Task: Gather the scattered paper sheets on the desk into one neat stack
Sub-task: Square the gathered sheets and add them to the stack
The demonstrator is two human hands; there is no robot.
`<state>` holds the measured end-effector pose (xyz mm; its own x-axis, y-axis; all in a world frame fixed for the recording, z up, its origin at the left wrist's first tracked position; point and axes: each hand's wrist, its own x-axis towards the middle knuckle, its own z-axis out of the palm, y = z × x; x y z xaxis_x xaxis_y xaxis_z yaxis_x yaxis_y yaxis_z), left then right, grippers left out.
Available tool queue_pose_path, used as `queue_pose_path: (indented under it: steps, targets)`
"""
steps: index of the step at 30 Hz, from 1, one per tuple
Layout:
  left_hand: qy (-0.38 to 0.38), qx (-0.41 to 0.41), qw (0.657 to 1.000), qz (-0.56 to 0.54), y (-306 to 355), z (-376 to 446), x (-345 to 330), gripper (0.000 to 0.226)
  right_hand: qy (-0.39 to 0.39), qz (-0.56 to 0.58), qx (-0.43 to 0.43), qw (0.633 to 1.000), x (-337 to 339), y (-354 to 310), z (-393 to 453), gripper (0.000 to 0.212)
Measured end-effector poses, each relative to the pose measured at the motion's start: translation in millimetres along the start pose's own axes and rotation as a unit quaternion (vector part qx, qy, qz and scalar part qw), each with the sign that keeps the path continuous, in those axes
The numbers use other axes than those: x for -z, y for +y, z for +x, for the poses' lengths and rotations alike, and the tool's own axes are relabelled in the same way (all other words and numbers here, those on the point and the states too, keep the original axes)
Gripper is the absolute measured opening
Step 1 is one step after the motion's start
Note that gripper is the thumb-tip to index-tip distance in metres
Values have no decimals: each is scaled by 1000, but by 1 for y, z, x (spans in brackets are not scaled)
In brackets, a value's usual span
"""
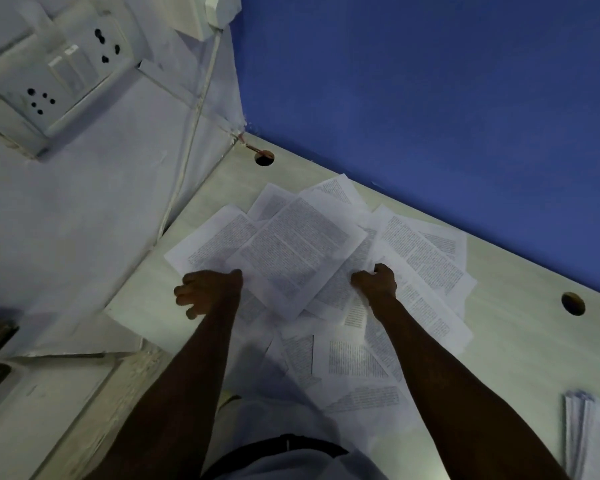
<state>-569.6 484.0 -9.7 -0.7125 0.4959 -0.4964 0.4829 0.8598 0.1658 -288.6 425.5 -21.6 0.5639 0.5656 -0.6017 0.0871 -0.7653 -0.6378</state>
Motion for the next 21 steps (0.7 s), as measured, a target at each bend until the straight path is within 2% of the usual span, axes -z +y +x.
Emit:
queue_pose_path:
  steps: [3,5,8,12,14,16,18,21]
  targets:
    - [-54,-5,997,-47,5,8,4,125,-16,26,-7,1000,-14,-12,3,80]
    - [-88,-29,994,-64,12,10,3,126,-22,15,4,1000,-25,-20,4,99]
    - [-112,-63,988,-79,16,15,-1,119,-25,-30,31,999,-38,-29,5,85]
    - [-115,-126,980,-98,14,23,4,85,-54,-52,86,993,-44,-34,5,56]
    - [-92,-98,985,-111,14,26,8,72,-92,-71,93,989,-41,-33,7,66]
    - [-79,-68,986,-133,15,23,12,77,-124,-104,93,982,-34,-33,12,70]
    - [-91,-78,982,-147,17,18,11,87,-150,-148,99,972,-28,-33,13,60]
    - [-144,-99,965,-197,26,9,2,92,-123,-208,110,964,-38,-38,-1,60]
